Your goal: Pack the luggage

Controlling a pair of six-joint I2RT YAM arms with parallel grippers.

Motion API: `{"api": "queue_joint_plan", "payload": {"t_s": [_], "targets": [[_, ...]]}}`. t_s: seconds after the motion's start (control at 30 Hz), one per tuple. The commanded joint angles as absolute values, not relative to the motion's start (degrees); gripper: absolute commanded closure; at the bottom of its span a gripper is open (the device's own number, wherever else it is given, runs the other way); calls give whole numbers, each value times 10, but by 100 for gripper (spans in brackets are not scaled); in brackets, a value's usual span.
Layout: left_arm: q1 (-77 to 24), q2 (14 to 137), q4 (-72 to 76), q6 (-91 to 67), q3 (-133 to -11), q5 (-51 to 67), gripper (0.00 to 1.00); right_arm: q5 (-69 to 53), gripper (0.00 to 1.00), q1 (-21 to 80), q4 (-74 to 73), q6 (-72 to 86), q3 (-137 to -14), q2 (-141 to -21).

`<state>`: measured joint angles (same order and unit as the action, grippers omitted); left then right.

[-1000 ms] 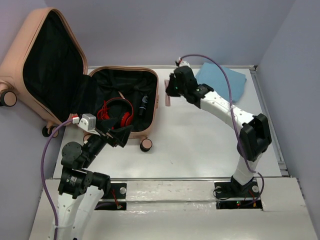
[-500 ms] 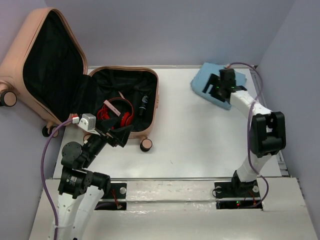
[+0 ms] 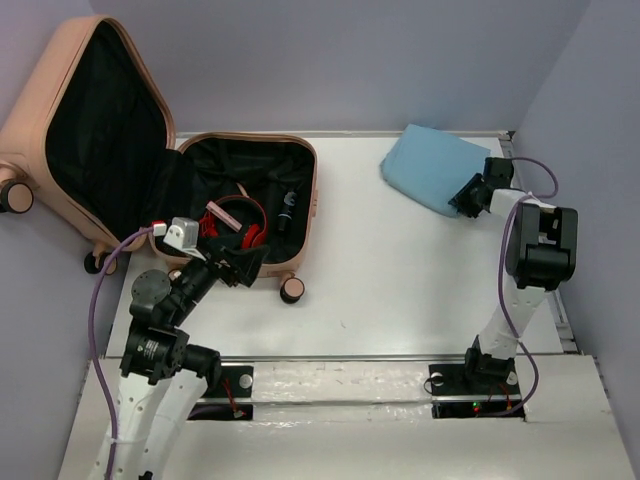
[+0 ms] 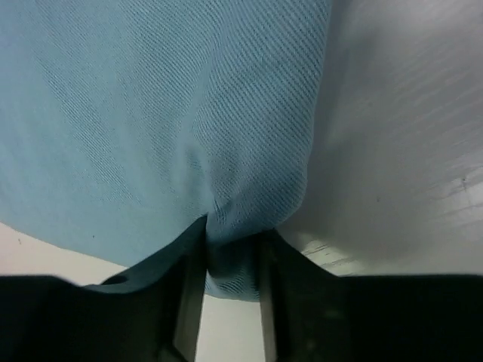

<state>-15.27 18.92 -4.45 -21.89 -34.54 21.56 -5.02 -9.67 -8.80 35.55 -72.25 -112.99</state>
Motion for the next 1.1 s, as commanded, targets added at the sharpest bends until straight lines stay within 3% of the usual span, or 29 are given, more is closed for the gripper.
{"api": "queue_joint_plan", "payload": {"t_s": [0.0, 0.1, 0.23, 0.43, 0.57, 0.6, 0.63, 0.67, 0.83, 1.07], "targets": [[-149, 223, -4, -250, -349, 250, 8, -119, 81, -92, -37, 386, -691, -1135], [-150, 257, 46, -282, -341, 281, 11, -139, 90, -84, 14, 394, -605, -1082], [-173, 311, 82, -319, -347, 287, 20, -149, 91, -41, 64, 403, -470, -973], [-289, 386, 82, -315, -406, 181, 29, -150, 87, 63, 74, 414, -287, -784], [-430, 498, 64, -288, -457, 43, 29, -123, 34, 69, 22, 416, -221, -637], [-452, 523, 59, -281, -486, 19, 28, -105, 11, 69, -30, 410, -221, -586], [-471, 546, 53, -267, -502, -31, 27, -68, 5, 69, -53, 407, -226, -567], [-488, 596, 42, -261, -520, -49, 25, -52, 0, 69, -77, 405, -235, -553], [-540, 727, 15, -230, -638, -124, 13, 21, 0, 41, -106, 384, -278, -581], [-540, 899, -47, -185, -776, -184, 4, 41, 0, 4, -93, 347, -357, -722]]}}
